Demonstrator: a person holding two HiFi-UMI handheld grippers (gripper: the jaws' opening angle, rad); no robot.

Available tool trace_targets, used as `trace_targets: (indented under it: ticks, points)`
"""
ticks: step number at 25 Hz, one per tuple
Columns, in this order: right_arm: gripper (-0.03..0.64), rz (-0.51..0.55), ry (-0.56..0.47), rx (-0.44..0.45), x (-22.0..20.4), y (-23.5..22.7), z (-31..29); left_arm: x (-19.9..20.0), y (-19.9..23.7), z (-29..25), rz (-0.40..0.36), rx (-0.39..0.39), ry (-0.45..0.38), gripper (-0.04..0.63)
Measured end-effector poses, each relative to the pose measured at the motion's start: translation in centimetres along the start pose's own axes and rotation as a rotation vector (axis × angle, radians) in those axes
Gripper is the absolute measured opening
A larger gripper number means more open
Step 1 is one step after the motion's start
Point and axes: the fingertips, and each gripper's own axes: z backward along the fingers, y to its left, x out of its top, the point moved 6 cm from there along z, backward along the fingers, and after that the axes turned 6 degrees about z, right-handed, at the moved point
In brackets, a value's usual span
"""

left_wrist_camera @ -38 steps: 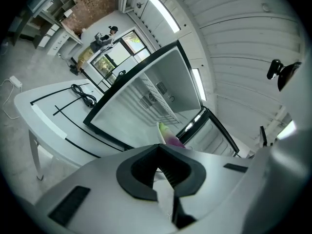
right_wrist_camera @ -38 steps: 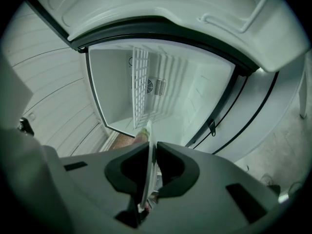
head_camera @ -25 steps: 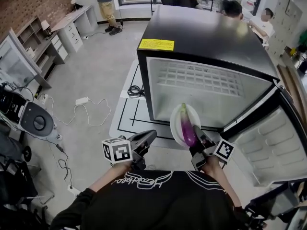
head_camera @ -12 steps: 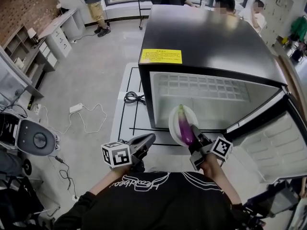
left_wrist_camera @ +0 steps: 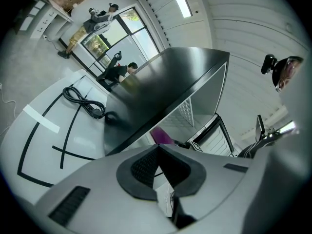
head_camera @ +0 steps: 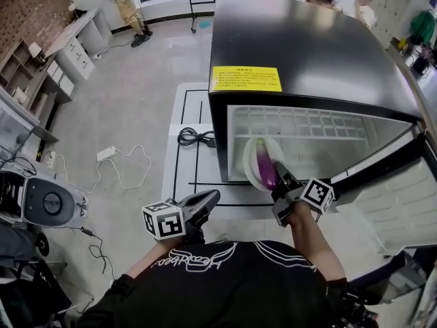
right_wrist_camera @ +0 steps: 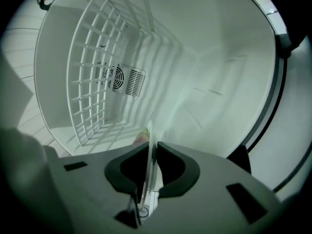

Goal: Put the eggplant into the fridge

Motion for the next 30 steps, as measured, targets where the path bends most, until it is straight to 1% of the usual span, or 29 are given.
trace_targets:
  ticks: [3, 6, 8, 12, 16, 20, 26, 30]
  points:
    - [0.037, 0.012, -0.002, -0.008, 0.0, 0.0, -1.2, 0.6, 1.0, 0.7, -0.007, 0.001, -0.001, 0.008]
    - [0.037, 0.039, 0.000, -0.041, 0.4, -0.4, -2.2, 1.1, 2.5, 1.1, -0.032, 0.001, -0.002, 0.008]
    - [0.037, 0.049, 0.009, -0.056, 0.3, -0.6, -2.8, 1.4, 1.7, 1.1, -0.022, -0.020, 0.000, 0.008]
    - [0.037, 0.052, 0.019, -0.080, 0.2, -0.8, -3.8, 1.8, 1.5, 1.1, -0.030, -0.046, 0.014, 0.008]
    - [0.037, 0.076, 0.040, -0.138, 0.2, -1.2, -4.6, 2.0, 1.9, 1.3, -0.034, -0.053, 0.023, 0.008]
    - [0.037, 0.092, 0.051, -0.181, 0.3, -1.5, -5.1, 2.3, 2.8, 1.3, -0.017, -0.053, 0.019, 0.008]
    - [0.037, 0.187, 0.086, -0.223, 0.8, -1.3, -5.9, 2.8, 3.4, 1.2, -0.005, -0.058, 0.010, 0.008]
    - [0.037, 0.263, 0.099, -0.290, 1.2, -1.1, -6.0, 3.1, 3.5, 1.5, 0.015, -0.070, -0.008, 0.008]
